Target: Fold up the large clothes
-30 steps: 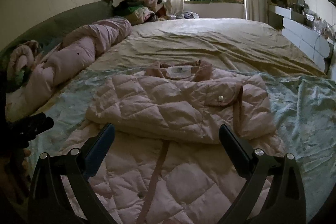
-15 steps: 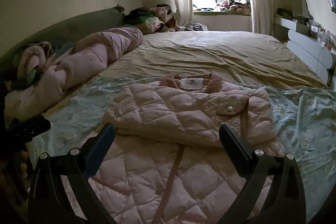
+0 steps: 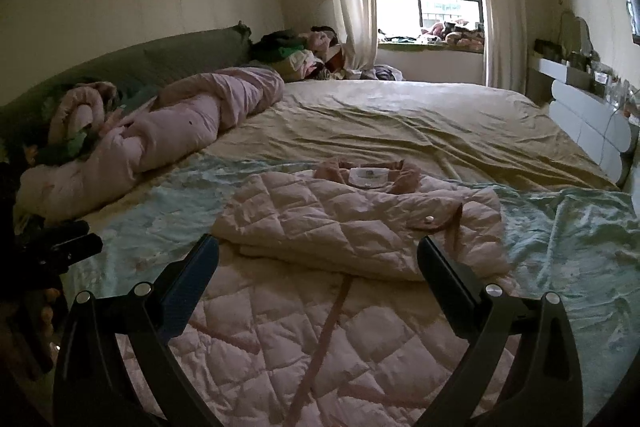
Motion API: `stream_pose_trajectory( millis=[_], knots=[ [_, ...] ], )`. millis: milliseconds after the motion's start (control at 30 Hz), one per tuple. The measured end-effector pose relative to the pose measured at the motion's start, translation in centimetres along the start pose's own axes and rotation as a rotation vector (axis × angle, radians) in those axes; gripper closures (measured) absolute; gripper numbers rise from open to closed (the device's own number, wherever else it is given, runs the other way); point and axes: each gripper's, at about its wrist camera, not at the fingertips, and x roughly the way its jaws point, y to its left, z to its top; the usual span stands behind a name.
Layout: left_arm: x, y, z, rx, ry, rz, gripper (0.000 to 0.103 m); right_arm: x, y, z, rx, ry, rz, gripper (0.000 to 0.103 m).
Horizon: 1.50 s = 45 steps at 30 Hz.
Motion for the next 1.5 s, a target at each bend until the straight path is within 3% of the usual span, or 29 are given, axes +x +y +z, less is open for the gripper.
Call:
stream_pose_trajectory(
  millis=[667,1100,1500],
  knots=[
    [-2.9,-2.2,-3.6,0.049,0.018,-0.016,0.009,-5.9,-2.1,-2.7,0.012,-0.013,-0.059,0.004],
    [-3.7,-1.6,-5.6,0.05,0.048,0.003,0.009,-7.2,-3.1,-5.3,0.021,0.055,-0.083,0.004],
    [-2.3,0.5,-8.5,0.042,0.12,0.075,0.009,-6.7,-4.8,-9.3,0.042,0.157,-0.117,0.004]
  ],
)
